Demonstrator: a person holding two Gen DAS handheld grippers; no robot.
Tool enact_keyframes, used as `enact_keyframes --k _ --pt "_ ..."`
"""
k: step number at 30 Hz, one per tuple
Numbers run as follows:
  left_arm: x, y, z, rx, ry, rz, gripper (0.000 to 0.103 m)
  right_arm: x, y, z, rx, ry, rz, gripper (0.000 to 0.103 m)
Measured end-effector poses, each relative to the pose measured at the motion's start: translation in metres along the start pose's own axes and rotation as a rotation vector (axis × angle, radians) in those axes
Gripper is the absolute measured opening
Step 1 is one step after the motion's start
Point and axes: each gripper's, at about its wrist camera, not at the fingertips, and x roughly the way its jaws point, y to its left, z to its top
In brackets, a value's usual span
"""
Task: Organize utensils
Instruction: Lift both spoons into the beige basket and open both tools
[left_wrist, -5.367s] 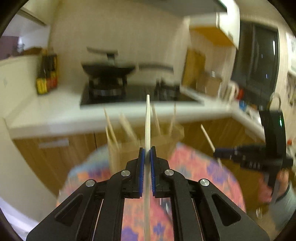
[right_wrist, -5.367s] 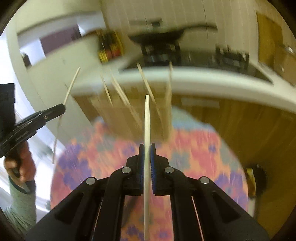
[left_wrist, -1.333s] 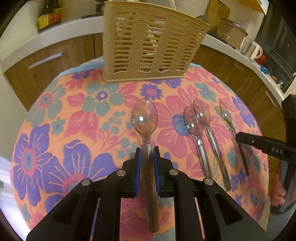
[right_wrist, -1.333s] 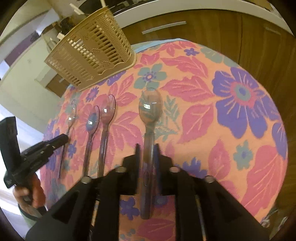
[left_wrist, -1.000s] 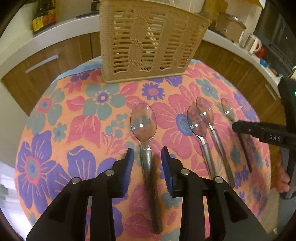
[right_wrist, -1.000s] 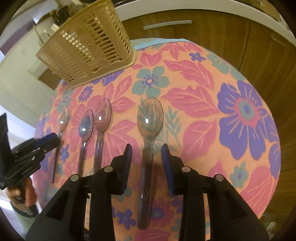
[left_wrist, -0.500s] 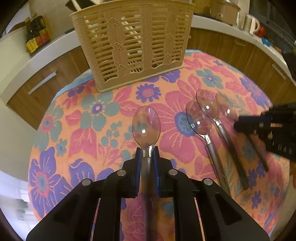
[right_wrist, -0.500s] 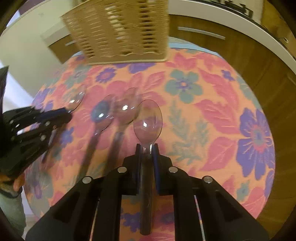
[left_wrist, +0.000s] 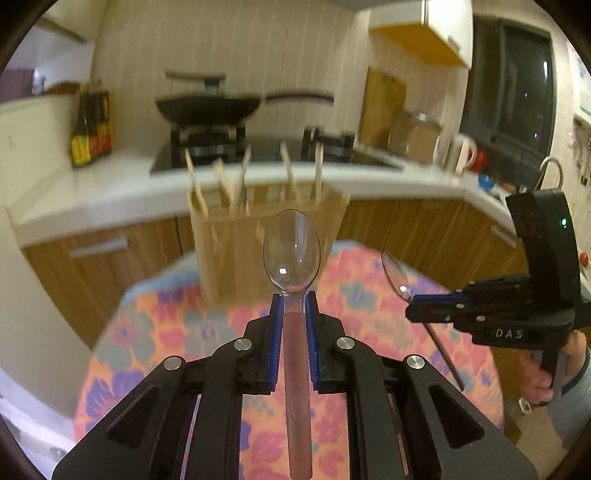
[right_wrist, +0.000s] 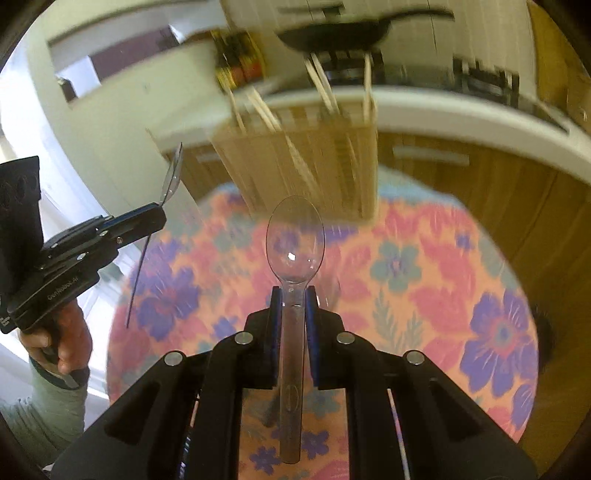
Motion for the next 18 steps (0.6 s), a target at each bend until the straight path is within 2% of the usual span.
enact_keyframes --k 10,14,16,18 --pt "-0.038 0.013 0.062 -0.064 -0.253 -0.023 0.01 -0.046 -0.004 0.063 0.02 -0.235 0.083 0.01" --pt "-0.033 0.027 0.091 -0.097 -0.332 -0.029 0.01 -0.06 -0.011 0.094 0.041 -0.379 0.06 0.01" --pt "-0.029 0.033 0.1 -0.121 -0.359 -0.048 0.01 -0.061 -0.019 0.108 0.074 -0.413 0.069 0.01" --pt "-0.019 0.035 0.109 -0.124 -0.38 -0.016 0.01 -0.058 -0.03 0.123 0.126 -0.456 0.092 0.01"
